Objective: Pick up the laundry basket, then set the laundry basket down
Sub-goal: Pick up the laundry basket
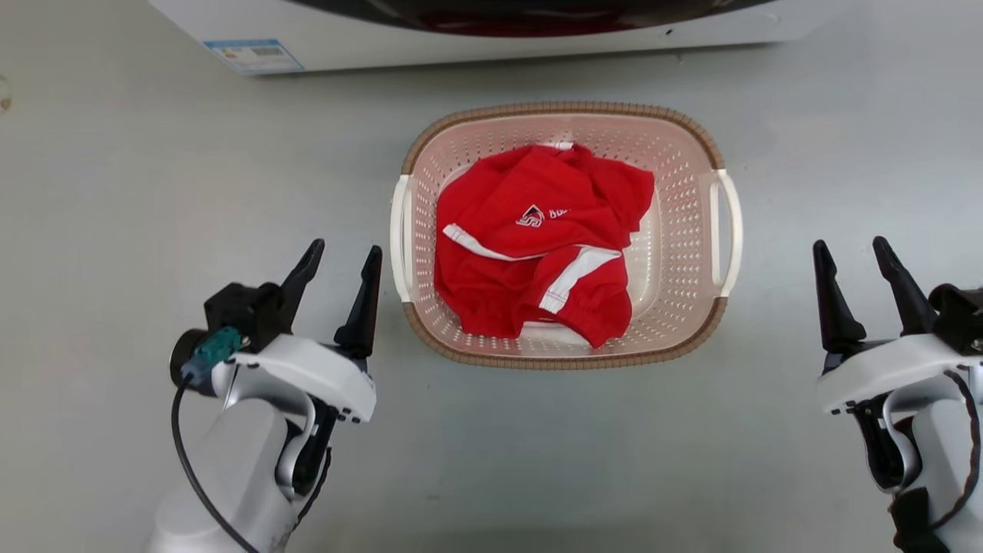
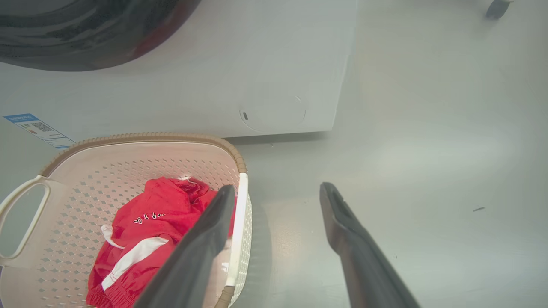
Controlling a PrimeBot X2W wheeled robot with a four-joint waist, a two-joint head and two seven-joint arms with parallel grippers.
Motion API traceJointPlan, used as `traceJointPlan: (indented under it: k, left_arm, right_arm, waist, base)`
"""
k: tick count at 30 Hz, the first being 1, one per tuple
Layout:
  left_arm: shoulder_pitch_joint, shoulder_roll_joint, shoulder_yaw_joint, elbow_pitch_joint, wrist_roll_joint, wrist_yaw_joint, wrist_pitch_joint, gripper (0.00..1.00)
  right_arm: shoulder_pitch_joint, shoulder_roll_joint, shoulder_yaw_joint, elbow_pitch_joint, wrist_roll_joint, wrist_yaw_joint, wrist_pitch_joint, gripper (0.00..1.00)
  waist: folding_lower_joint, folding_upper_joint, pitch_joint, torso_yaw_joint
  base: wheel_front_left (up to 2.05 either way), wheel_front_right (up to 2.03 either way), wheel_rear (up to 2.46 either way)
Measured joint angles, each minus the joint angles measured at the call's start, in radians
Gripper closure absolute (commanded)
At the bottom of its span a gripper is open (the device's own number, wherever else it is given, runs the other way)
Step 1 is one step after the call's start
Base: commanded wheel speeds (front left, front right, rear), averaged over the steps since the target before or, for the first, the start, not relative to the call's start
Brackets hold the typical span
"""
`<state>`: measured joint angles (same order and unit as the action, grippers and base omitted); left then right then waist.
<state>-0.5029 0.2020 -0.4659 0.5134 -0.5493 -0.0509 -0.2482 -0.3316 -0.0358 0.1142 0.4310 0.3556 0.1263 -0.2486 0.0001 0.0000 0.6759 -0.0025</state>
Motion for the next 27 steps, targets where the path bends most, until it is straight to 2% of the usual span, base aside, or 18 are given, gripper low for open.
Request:
traceJointPlan:
  k: [6,13,18,27]
  left_arm:
    - [-0.093,-0.031,-0.011,0.105,0.015,-0.043,-0.003,0.0]
    - [-0.171,-0.057,-0.014,0.187,0.041,-0.069,-0.003,0.0]
    - [-0.212,-0.067,-0.023,0.238,0.047,-0.07,-0.003,0.0]
    - [-0.274,-0.077,-0.103,0.29,0.014,-0.073,-0.004,0.0]
  right_arm:
    - [-0.063,-0.004,0.045,0.035,0.029,0.0,0.0,0.0]
    - [-0.114,-0.007,0.085,0.074,0.053,0.0,-0.001,0.0]
    - [-0.14,-0.008,0.104,0.088,0.061,0.0,-0.001,0.0]
    - [-0.18,-0.009,0.147,0.131,0.082,0.0,-0.001,0.0]
  waist:
    - [0.0,0.0,0.059,0.013]
    - [0.0,0.0,0.104,0.026]
    - [0.0,0.0,0.126,0.03]
    - [0.0,-0.0001,0.161,0.025]
  base:
    - [0.0,0.0,0.0]
    - [0.0,0.0,0.0]
    - [0.0,0.0,0.0]
    - [0.0,0.0,0.0]
